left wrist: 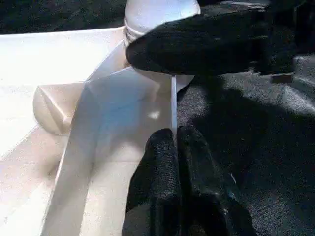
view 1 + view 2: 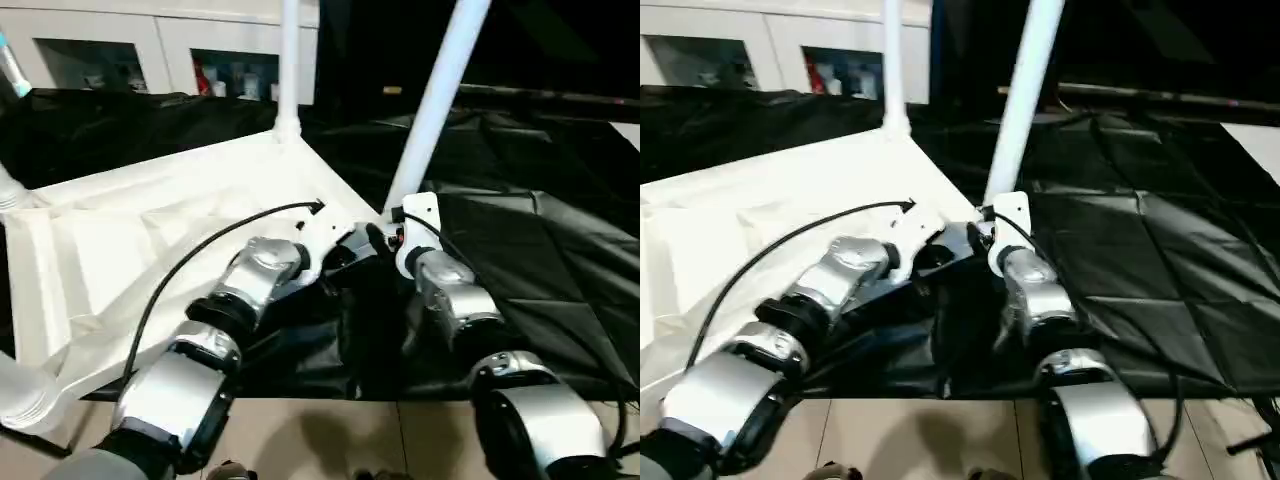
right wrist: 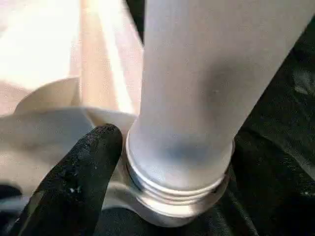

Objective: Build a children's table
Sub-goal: Rotate leg to tighten

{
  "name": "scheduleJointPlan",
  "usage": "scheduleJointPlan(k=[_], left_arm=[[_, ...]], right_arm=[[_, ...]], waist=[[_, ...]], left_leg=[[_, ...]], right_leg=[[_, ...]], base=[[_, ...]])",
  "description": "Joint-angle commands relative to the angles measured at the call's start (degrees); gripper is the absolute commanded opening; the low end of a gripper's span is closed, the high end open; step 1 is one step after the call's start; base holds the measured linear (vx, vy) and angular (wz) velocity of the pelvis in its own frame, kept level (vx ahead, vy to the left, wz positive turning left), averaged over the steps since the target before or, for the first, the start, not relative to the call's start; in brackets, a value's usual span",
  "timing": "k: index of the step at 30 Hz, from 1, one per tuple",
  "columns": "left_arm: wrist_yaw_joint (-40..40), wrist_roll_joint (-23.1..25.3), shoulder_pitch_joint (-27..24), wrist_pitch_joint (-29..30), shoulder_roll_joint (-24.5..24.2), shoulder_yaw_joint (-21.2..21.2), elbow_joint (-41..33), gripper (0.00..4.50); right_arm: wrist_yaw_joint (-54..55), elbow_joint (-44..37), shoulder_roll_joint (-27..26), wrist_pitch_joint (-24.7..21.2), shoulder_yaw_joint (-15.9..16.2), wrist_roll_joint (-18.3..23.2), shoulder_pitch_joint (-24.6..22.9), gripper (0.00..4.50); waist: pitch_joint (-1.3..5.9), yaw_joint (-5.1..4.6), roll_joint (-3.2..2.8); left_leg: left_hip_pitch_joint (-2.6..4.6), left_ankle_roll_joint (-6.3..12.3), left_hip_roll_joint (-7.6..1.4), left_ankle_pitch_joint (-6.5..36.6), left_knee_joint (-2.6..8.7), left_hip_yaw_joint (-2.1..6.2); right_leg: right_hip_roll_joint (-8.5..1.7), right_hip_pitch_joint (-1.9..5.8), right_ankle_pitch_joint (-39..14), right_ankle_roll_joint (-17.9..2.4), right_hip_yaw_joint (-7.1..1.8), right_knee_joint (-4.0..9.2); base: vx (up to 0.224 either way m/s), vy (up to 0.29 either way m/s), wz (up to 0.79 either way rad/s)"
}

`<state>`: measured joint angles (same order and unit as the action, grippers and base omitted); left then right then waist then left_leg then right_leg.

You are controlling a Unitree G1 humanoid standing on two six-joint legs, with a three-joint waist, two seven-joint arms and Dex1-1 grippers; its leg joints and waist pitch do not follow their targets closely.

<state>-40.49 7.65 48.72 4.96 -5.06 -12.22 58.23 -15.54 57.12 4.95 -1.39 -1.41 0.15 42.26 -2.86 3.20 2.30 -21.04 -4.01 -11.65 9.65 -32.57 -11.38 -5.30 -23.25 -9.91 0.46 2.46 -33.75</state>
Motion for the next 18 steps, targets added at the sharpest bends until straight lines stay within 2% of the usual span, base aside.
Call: scheduleJointPlan(k=[1,4,5,8,9,13,16,18], left_arm=[[-4.6,-0.1,-1.0,-2.6,-1.3,-0.8,-0.8,0.00],[-7.7,-0.3,-1.5,-3.6,-3.4,-0.9,-1.1,0.00],[-11.0,-0.9,-1.9,-4.3,-4.5,-0.9,-1.8,0.00],[-18.2,-2.0,-3.3,-6.1,-6.8,-1.8,-3.9,0.00],[-20.3,-2.3,-3.7,-5.6,-7.5,-2.2,-4.8,0.00],[-25.6,-3.2,-4.9,-4.5,-9.5,-2.7,-7.3,0.00],[-27.7,-3.6,-5.4,-4.5,-10.1,-2.8,-8.3,0.00],[-27.9,-3.7,-5.4,-4.4,-10.1,-2.8,-8.5,0.00]], right_arm=[[-8.3,-2.7,1.2,0.4,3.3,-1.1,-1.1,3.69],[-15.3,-4.9,4.4,0.7,4.6,-1.2,-1.5,3.69],[-19.9,-6.4,6.2,0.7,5.3,-1.0,-1.7,3.69],[-28.8,-8.1,10.4,1.9,7.4,-0.8,-2.2,3.69],[-31.5,-8.6,11.6,2.1,7.8,-0.5,-2.3,3.69],[-38.6,-10.1,14.4,2.1,8.6,0.5,-3.0,3.69],[-41.9,-11.2,15.2,1.3,8.7,1.5,-3.4,3.69],[-42.5,-11.4,15.3,1.3,8.7,1.7,-3.5,3.69]], waist=[[3.30,0.04,0.35],[3.52,0.23,0.40],[3.54,0.32,0.30],[3.78,0.39,0.34],[3.88,0.69,0.38],[4.00,1.64,-0.09],[3.94,1.87,-0.07],[3.85,2.15,-0.08]], left_leg=[[0.69,0.94,-1.20,20.8,4.07,0.80],[0.17,1.78,-1.20,17.2,3.90,0.86],[0.27,2.30,-1.32,15.8,3.70,0.68],[0.18,3.84,-1.42,12.5,3.29,0.46],[0.25,4.44,-1.50,10.9,3.17,0.41],[0.40,5.85,-1.89,7.3,2.76,0.09],[0.51,5.71,-1.82,8.3,2.74,-0.01],[0.70,5.22,-1.90,9.8,2.78,-0.09]], right_leg=[[-2.59,1.68,-21.1,-9.2,-1.55,5.02],[-2.84,2.27,-18.6,-9.7,-1.55,4.54],[-2.75,2.17,-16.0,-10.7,-1.55,4.26],[-2.64,2.54,-9.6,-13.4,-1.47,3.37],[-2.61,2.63,-6.8,-14.4,-1.42,2.99],[-2.31,2.78,1.3,-17.8,-1.24,1.74],[-2.22,2.69,1.0,-18.0,-1.28,1.69],[-2.42,2.56,-1.0,-17.8,-1.43,1.95]], base=[[0.000,0.000,0.00],[0.000,0.000,0.00],[0.000,0.000,0.00],[0.000,0.000,0.00],[0.000,0.000,0.00],[0.000,0.000,0.00],[0.000,0.000,0.00],[0.000,0.000,0.00]])
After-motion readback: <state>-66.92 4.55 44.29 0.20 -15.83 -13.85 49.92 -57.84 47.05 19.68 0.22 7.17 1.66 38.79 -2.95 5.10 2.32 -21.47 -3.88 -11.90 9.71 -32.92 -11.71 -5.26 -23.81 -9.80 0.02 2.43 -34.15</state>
